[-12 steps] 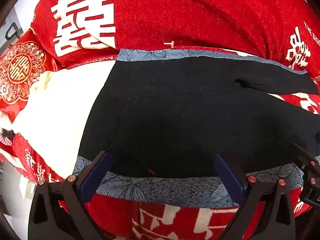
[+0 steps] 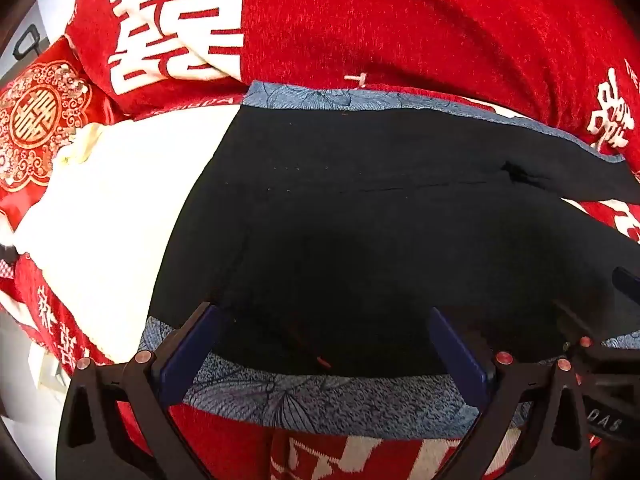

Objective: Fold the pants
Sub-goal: 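Hover both grippers over the blue patterned waistband of the black trousers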

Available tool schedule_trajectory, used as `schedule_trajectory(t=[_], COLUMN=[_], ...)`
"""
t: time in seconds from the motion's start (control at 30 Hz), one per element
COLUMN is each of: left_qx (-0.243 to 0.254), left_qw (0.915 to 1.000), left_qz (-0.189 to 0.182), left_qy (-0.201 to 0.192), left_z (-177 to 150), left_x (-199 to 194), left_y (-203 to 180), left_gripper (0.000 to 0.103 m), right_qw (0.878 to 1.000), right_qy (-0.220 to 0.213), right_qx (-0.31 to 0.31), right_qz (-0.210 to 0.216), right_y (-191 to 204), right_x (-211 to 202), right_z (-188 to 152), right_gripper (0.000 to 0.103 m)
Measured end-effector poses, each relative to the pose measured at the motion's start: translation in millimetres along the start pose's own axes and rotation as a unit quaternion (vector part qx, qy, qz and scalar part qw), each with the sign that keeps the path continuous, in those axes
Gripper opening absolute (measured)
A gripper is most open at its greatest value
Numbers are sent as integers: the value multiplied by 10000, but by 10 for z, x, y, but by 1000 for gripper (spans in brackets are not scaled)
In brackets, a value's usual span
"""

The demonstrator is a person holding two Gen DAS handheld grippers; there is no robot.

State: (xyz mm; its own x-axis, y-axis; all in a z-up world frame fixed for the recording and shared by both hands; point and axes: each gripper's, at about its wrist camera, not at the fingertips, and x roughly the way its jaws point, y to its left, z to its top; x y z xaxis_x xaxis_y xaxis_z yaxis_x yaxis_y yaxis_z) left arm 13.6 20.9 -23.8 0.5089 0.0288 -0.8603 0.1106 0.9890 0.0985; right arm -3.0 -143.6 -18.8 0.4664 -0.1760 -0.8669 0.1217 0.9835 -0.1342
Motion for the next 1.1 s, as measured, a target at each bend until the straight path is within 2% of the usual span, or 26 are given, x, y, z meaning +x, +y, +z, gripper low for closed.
schedule_trajectory(t=[0.07,0.17,0.23,0.27,0.3,0.37,0.5,0.57,0.63,0.7,0.77,0.8,0.83,0.9,0.93,0.97,1.03,1.1], left_qx=[-71,-257,-538,-612,-585,-484,-438,-424,-423,-431,-462,-468,-479,-469,-432,-401,-318,-320], left_qw=[9999,9980,9964,9958,9957,9960,9956,9956,9958,9957,9958,9960,9960,9959,9959,9957,9949,9941], left_qz=[-75,-219,-460,-497,-537,-591,-651,-644,-625,-629,-541,-507,-575,-695,-742,-799,-932,-991], left_qy=[128,527,475,475,478,461,521,540,522,533,572,569,496,327,270,242,241,295], left_z=[24,4,-5,-20,-33,-48,-33,7,6,37,60,92,150,235,343,430,703,928], left_x=[104,366,431,446,452,457,468,486,484,455,418,383,326,209,177,165,189,281], left_y=[58,109,195,225,226,223,221,228,206,221,211,196,180,132,71,24,-119,-223], left_gripper=[103,103,103,103,103,103,103,103,103,103,103,103,103,103,103,103,103,103], right_qw=[10000,9997,9995,9991,9992,9997,9976,9939,9869,9775,9685,9667,9628,9489,9426,9437,9609,9802], right_qy=[-6,67,274,277,152,164,167,160,126,184,-10,-64,179,260,69,-184,-452,-469], right_qx=[-8,44,85,160,156,4,667,1041,1521,1876,2432,2487,2476,2975,3209,3204,2648,1876], right_qz=[68,212,137,276,334,166,48,-316,-517,-941,-529,-592,-1070,-1020,-923,-799,-669,-426], right_y=[83,124,79,22,-20,-151,-960,-1487,-2127,-2661,-3187,-3336,-3429,-3557,-3552,-3493,-3153,-2704], right_x=[44,163,290,327,292,251,161,93,-1,-65,-159,-203,-198,-277,-359,-408,-429,-302], right_z=[4,23,15,-27,-46,-98,-344,-525,-748,-929,-1136,-1197,-1220,-1212,-1156,-1027,-639,-164], right_gripper=[103,103,103,103,103,103,103,103,103,103,103,103,103,103,103,103,103,103])
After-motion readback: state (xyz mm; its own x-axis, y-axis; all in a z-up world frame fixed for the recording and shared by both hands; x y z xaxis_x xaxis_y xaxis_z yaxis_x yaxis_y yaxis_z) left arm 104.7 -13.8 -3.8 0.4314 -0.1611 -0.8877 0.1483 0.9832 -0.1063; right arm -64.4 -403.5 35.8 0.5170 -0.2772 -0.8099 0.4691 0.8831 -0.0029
